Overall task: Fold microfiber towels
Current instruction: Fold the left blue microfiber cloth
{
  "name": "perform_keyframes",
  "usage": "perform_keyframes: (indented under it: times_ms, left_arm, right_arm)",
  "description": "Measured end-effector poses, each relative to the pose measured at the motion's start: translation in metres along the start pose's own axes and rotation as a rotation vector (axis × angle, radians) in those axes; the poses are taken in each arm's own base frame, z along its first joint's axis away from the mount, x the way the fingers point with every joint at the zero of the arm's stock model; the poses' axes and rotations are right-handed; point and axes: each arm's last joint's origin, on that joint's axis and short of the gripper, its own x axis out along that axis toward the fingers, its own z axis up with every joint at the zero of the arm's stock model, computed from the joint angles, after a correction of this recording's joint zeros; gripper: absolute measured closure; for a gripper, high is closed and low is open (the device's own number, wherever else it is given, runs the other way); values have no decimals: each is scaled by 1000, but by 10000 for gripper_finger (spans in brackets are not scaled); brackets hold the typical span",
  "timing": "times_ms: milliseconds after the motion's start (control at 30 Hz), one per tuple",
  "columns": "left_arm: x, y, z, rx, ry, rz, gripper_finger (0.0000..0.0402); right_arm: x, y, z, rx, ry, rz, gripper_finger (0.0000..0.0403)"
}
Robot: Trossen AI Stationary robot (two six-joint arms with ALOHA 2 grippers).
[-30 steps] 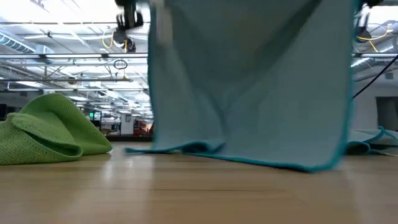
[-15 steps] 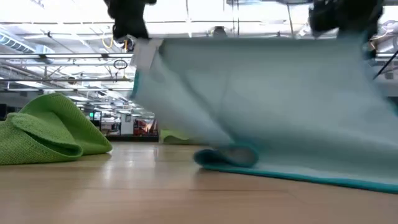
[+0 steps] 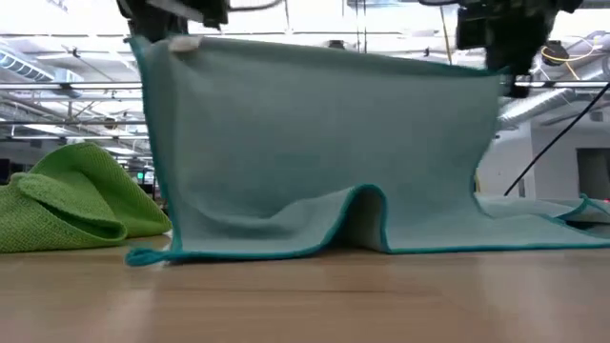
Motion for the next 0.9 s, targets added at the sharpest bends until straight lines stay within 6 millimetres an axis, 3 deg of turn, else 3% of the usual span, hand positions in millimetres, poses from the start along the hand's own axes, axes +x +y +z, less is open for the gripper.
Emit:
perform_keyframes:
  times_ms: [133,233,333,500,600,700,900]
  left_arm:
    - [-23,-1,-15,9,-85,301,398]
    - [-37,1,-18,28,-200,470,393]
    - [-48,3,-13,80,-308,540,392]
    - [-66,19,-1,69,-464,732,397]
    - [-75,31,0,15,-482,752,392]
    - [-78,38,0,-11,-472,710,397]
    - [-74,36,-2,3,-435,623,389]
  right_arm:
    - [-14,3,-14,2,112,-20,403]
    - [-21,5,-15,-20,99,-90,403]
    - [-23,6,-6,-35,-6,-186,403]
    - [-18,6,26,-47,-303,-340,403]
    - [-15,4,38,-48,-370,-353,403]
    - [-10,0,43,-61,-332,-317,403]
    - [-2,-2,36,-68,-204,-198,403]
